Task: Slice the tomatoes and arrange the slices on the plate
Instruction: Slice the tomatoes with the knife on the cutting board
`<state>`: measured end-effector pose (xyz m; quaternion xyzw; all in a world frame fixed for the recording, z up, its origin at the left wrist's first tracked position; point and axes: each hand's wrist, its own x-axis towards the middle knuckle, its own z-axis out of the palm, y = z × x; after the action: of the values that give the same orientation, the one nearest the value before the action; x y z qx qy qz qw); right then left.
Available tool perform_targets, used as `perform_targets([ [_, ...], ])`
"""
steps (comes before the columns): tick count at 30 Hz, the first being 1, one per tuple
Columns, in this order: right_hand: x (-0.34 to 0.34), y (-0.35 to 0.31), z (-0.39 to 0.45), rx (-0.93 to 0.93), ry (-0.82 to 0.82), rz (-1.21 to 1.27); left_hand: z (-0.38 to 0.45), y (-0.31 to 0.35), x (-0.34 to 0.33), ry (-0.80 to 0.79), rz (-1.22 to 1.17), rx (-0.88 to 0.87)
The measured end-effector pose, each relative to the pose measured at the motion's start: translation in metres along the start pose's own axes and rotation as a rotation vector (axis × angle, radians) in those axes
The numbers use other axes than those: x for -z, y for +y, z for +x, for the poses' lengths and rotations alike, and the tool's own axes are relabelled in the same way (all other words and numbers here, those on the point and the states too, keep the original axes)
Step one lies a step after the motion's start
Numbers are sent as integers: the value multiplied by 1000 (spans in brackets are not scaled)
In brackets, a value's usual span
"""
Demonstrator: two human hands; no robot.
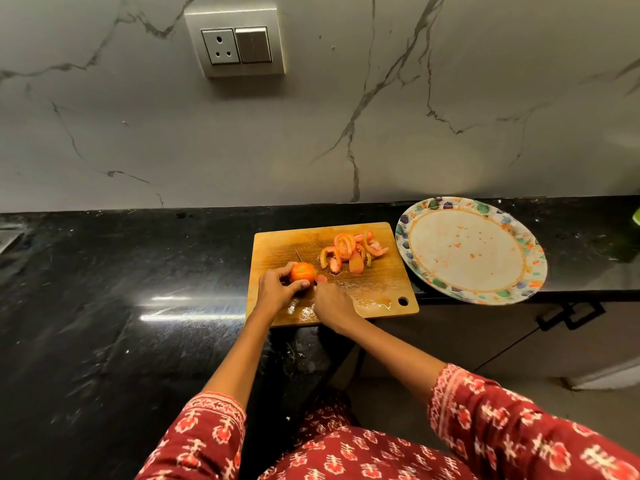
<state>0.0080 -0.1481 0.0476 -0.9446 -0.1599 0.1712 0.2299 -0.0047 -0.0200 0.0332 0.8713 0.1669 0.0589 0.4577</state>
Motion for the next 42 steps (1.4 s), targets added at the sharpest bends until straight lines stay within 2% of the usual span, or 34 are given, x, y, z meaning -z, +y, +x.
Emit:
perform_targets([
  [6, -3, 5, -8, -4, -37, -20, 1, 3, -1, -2, 7, -4],
  [11, -12, 27, -40, 45, -3, -187, 3, 0, 0, -17, 9, 11],
  [15, 1, 29, -35, -12, -19, -96, 1, 1, -2, -32, 5, 16],
  [20, 16, 15, -29, -27, 74, -2, 0, 2, 0, -33, 15, 11],
  [25, 17, 1, -20, -38, 28, 58, -2, 2, -1, -26, 18, 9],
  [42, 22, -2, -19, -47, -2, 38, 0, 1, -3, 0, 17, -4],
])
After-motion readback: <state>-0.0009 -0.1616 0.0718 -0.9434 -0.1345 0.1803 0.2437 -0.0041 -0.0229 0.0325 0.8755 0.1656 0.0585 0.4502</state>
